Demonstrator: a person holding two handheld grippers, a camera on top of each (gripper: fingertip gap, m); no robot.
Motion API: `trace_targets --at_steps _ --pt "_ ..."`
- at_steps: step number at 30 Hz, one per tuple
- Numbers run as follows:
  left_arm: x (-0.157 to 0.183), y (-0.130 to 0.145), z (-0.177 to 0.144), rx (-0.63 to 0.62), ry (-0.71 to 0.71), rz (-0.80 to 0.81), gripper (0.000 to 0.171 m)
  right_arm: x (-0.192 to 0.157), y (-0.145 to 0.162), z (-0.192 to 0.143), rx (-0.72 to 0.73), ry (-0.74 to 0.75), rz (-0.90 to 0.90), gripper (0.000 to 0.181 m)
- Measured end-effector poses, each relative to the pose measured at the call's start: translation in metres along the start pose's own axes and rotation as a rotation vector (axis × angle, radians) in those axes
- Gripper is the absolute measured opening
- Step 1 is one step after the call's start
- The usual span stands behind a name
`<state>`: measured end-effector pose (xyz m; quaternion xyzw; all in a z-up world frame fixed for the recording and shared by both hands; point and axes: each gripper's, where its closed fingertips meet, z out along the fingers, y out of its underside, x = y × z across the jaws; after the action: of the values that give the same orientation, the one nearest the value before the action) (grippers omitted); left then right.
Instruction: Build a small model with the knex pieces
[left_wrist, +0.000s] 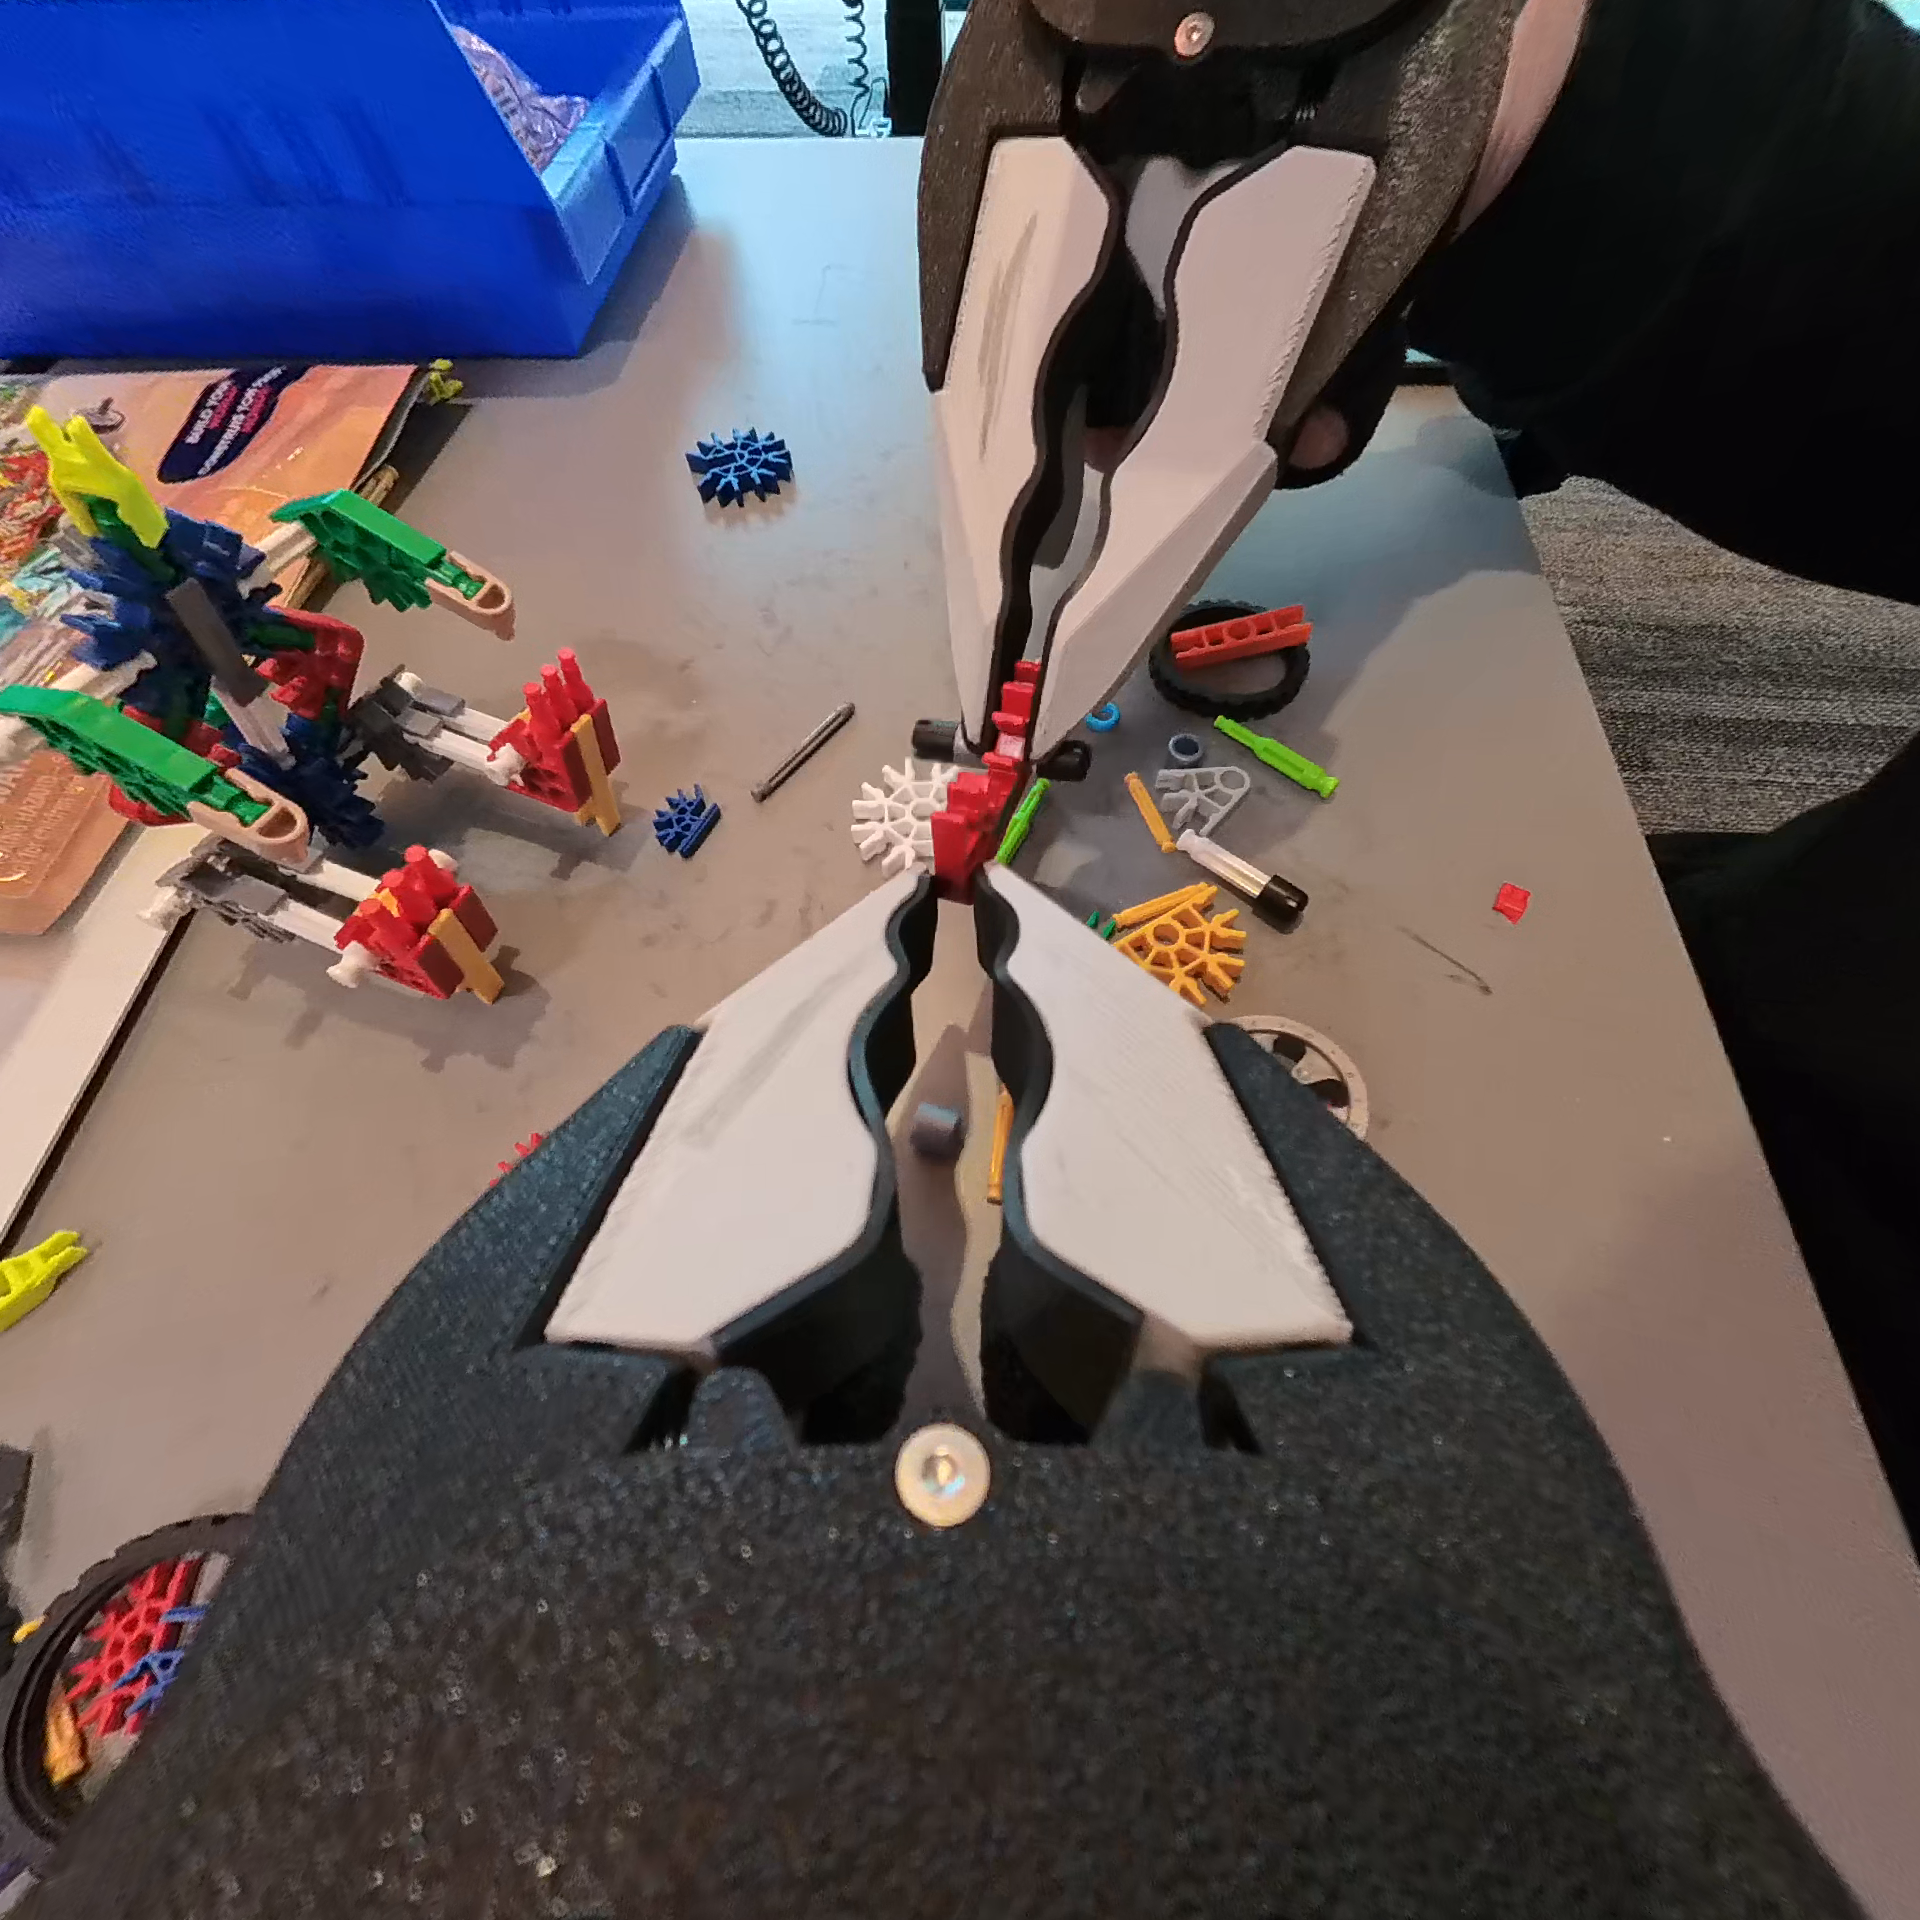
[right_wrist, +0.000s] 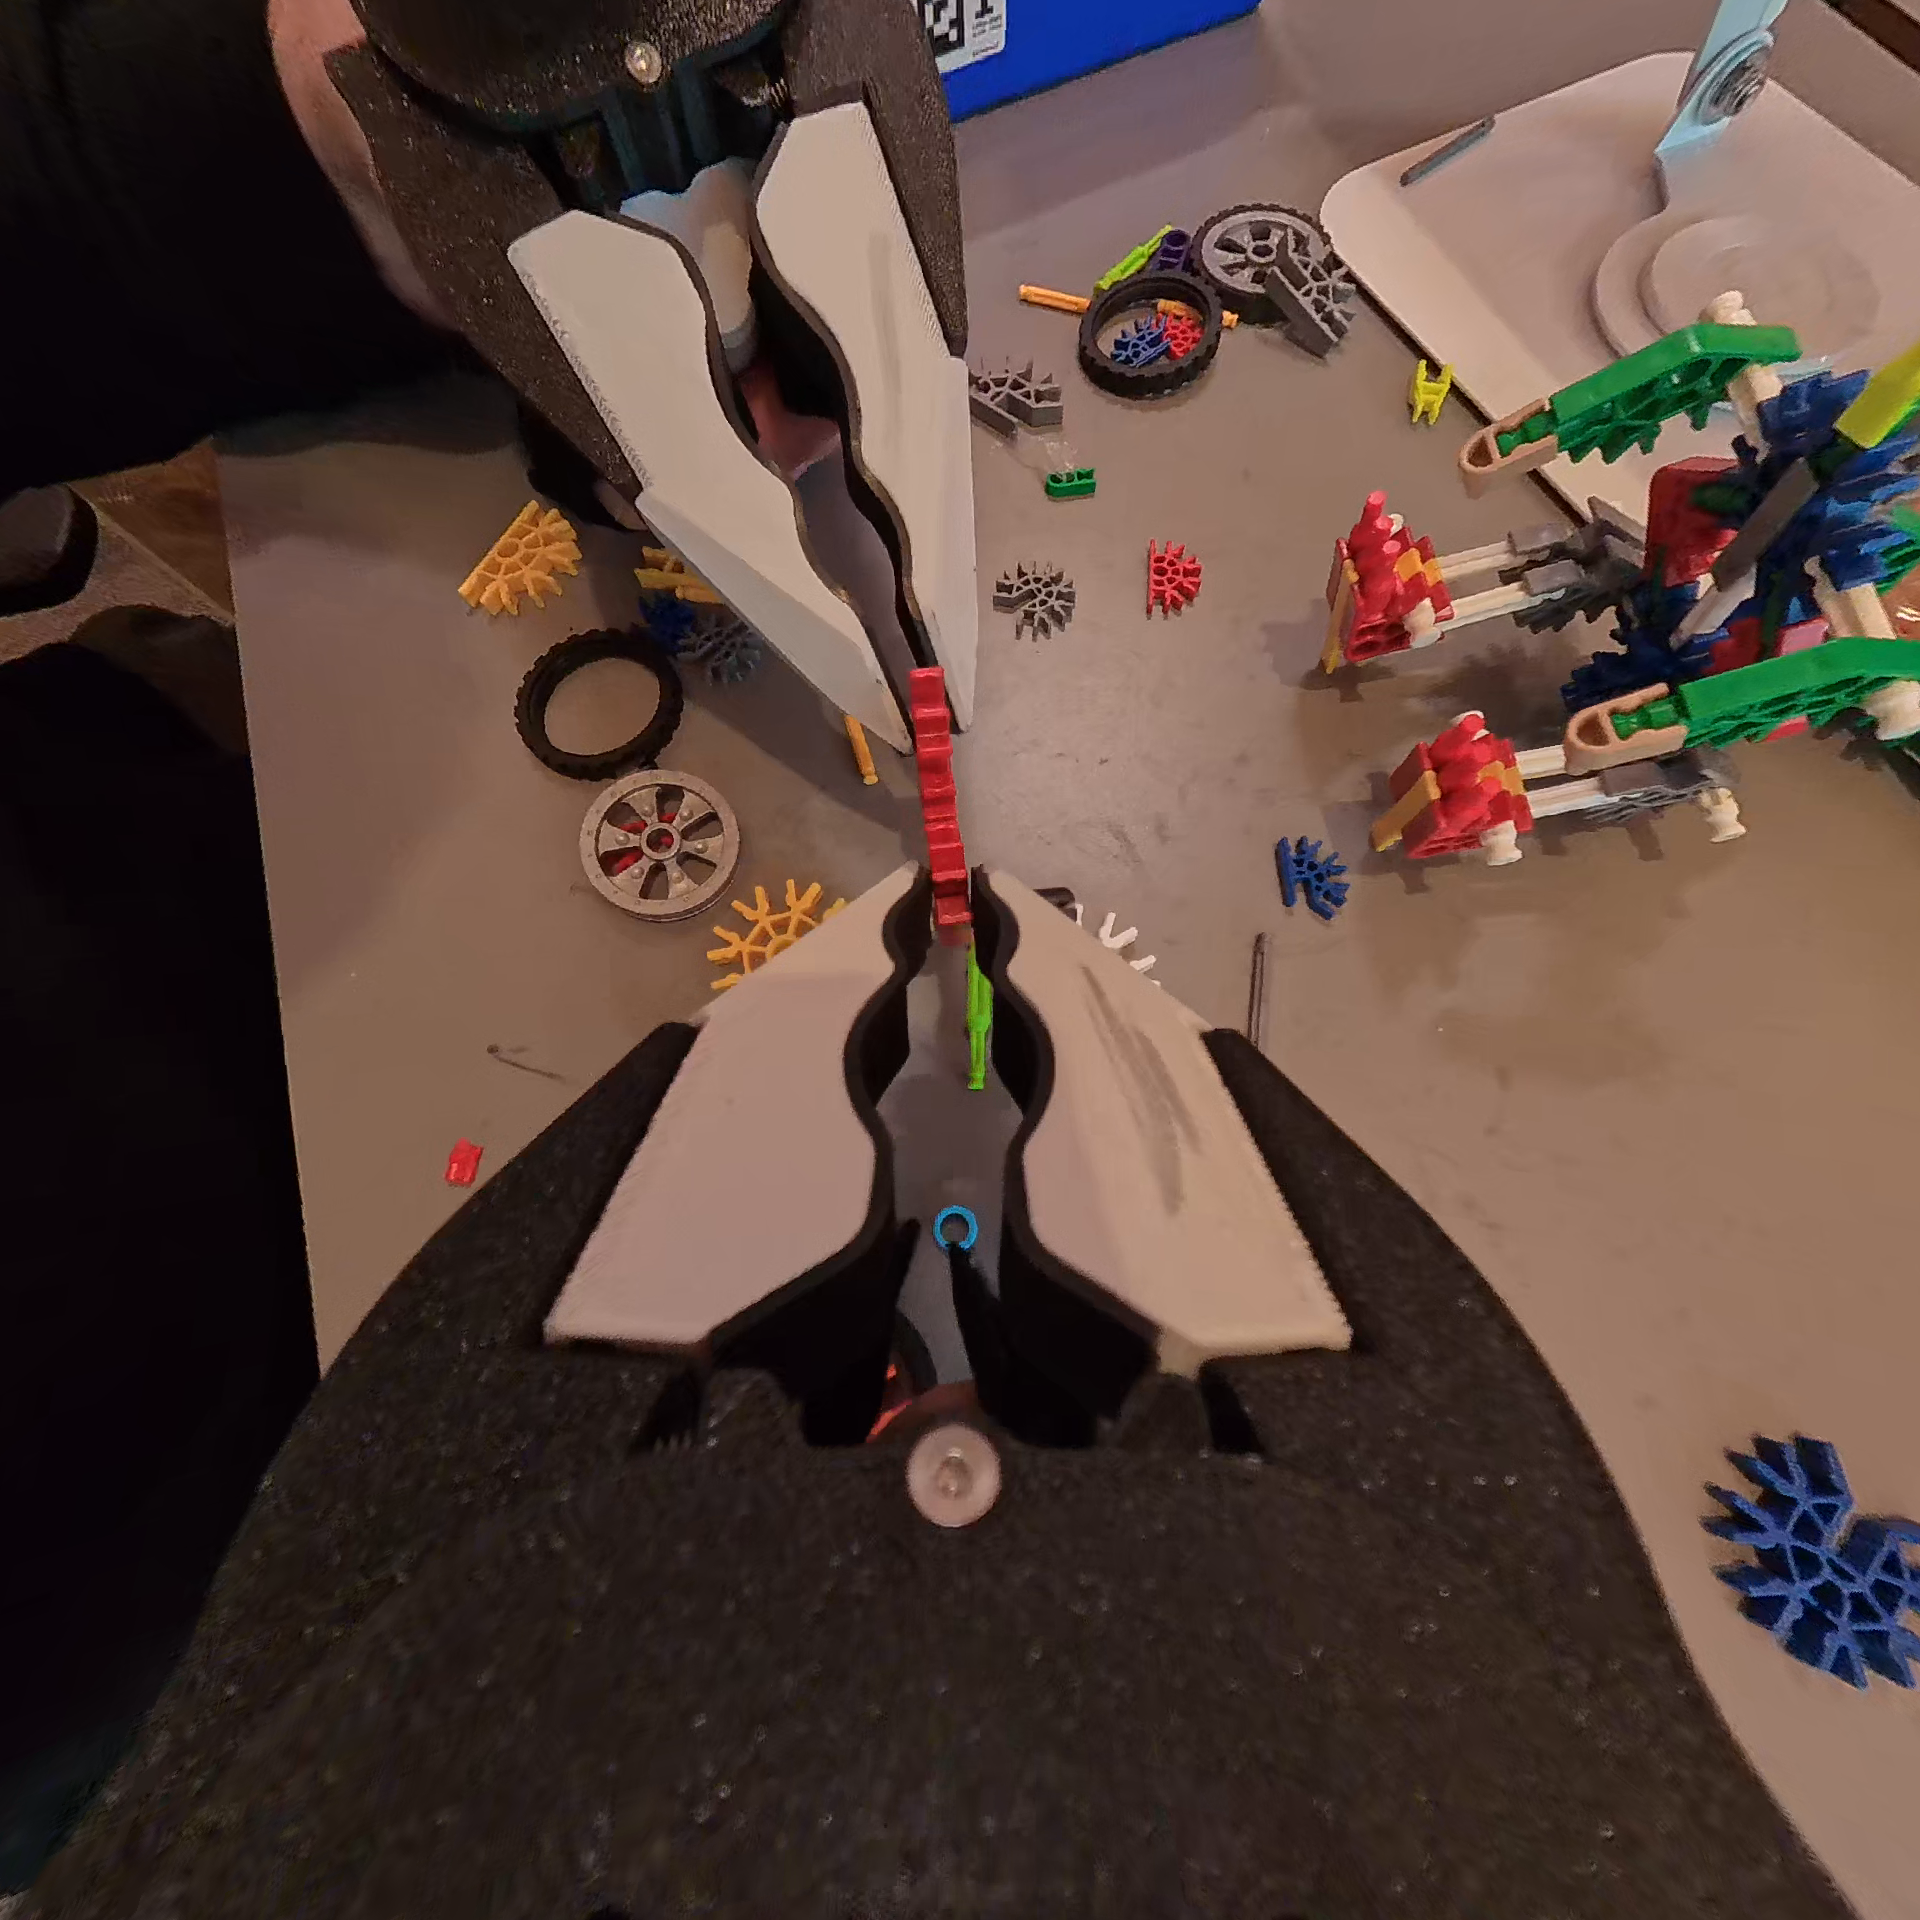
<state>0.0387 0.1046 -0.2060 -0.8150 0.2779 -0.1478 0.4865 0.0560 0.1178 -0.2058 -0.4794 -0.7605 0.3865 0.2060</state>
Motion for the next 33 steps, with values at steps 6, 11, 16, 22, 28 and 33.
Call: trace_targets --at_steps 6,11,16,22,28,33 --pt "-0.007 0.010 -0.004 -0.054 -0.025 0.007 0.004 0.004 0.000 0.013 -0.045 0.015 -0.040 0.007" --pt "-0.020 0.023 -0.008 -0.123 -0.100 0.048 0.004 0.013 0.002 0.030 -0.112 0.022 -0.089 0.012" --pt "-0.026 0.040 -0.005 -0.203 -0.131 0.053 0.004 0.023 0.009 0.029 -0.151 0.035 -0.071 0.022" --pt "-0.023 0.047 -0.003 -0.247 -0.127 0.063 0.005 0.025 0.023 0.016 -0.184 0.073 -0.063 0.022" --pt "-0.025 0.047 -0.002 -0.250 -0.136 0.066 0.008 0.021 0.022 0.014 -0.184 0.072 -0.074 0.025" --pt "-0.026 0.047 -0.005 -0.248 -0.135 0.052 0.009 0.021 0.025 0.015 -0.208 0.082 -0.088 0.031"
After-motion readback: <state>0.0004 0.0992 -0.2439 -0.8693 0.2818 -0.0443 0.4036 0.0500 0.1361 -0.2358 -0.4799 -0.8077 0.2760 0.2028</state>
